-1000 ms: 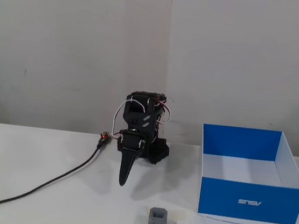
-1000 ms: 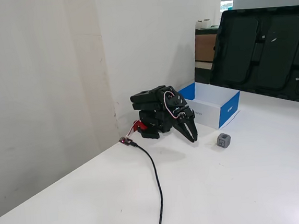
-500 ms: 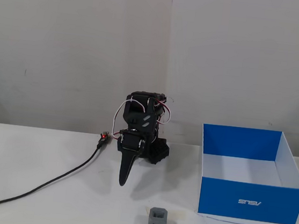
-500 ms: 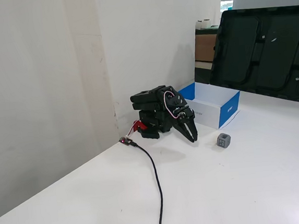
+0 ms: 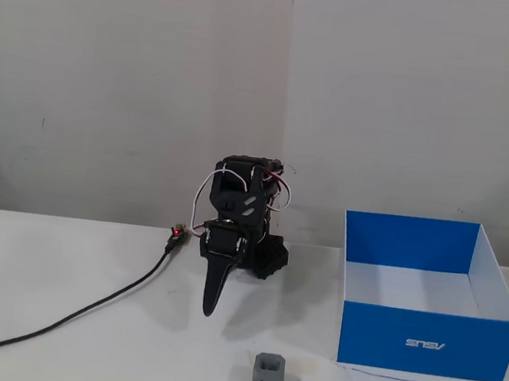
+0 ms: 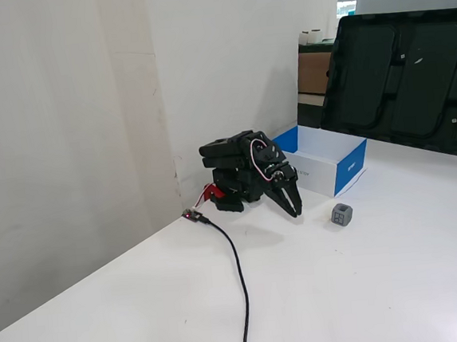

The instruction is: Pick the gray block and keep it in the box.

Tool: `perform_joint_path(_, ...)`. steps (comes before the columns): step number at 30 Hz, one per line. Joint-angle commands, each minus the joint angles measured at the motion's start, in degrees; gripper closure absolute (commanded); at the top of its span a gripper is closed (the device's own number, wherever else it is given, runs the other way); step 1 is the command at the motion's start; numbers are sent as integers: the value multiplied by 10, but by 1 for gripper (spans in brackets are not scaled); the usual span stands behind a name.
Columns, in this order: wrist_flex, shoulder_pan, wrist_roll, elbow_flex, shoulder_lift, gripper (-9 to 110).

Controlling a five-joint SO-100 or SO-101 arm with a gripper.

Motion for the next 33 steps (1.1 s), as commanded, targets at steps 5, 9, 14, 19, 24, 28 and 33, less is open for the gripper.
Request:
perform_joint_path(5, 1, 2, 1, 4, 69, 101)
perform_joint_path(9, 1, -15, -8, 4, 69, 101)
perform_joint_path(14, 1, -13, -8, 4, 69, 101)
perform_joint_path(19, 1, -17, -8, 4, 69, 101)
perform_joint_path(24, 1, -3, 9, 4, 69, 101)
perform_joint_path(28, -15, 4, 11, 6, 69, 101)
perform_joint_path(33, -20, 1, 15, -25, 69, 101)
